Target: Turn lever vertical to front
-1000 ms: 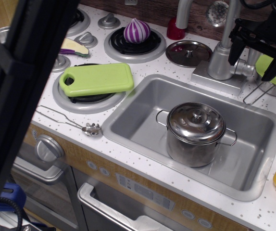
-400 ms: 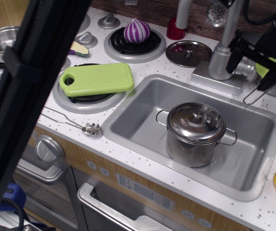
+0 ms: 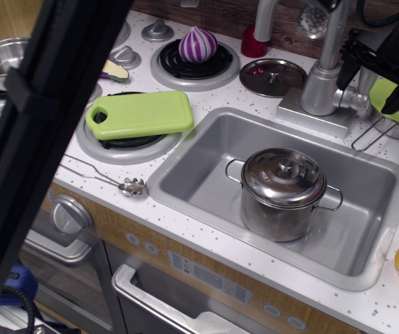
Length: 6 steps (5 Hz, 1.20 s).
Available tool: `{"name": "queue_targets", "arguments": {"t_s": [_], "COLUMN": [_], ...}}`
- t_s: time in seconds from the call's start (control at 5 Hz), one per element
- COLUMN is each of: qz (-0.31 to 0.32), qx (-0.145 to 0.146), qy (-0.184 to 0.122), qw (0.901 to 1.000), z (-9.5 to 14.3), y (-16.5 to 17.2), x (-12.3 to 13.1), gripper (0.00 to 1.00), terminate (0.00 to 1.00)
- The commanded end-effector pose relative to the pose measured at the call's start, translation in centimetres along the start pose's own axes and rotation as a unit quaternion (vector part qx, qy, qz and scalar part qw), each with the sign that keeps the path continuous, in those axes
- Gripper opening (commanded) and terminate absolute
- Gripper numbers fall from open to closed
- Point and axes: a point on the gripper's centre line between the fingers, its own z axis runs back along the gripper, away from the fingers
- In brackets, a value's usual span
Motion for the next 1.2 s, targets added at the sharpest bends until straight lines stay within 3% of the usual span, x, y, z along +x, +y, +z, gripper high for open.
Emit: {"name": "queue_targets", "arguments": {"t_s": [0.0, 0.2, 0.4, 1.0], "qz": [0.010, 0.007, 0.015, 0.052], "qx": [-0.031, -0.031, -0.040, -0.034], "qy": [-0.070, -0.083, -0.084, -0.057], "qw": [0.9970, 0.9960, 0.9956, 0.9964], "z": [3.9, 3.3, 2.5, 3.3], "y": [1.8, 1.6, 1.8, 0.5], "x": [3.9, 4.7, 5.2, 2.1], "gripper": [1.00, 1.00, 0.00, 0.00], "terminate": [0.00, 0.00, 0.00, 0.00]}}
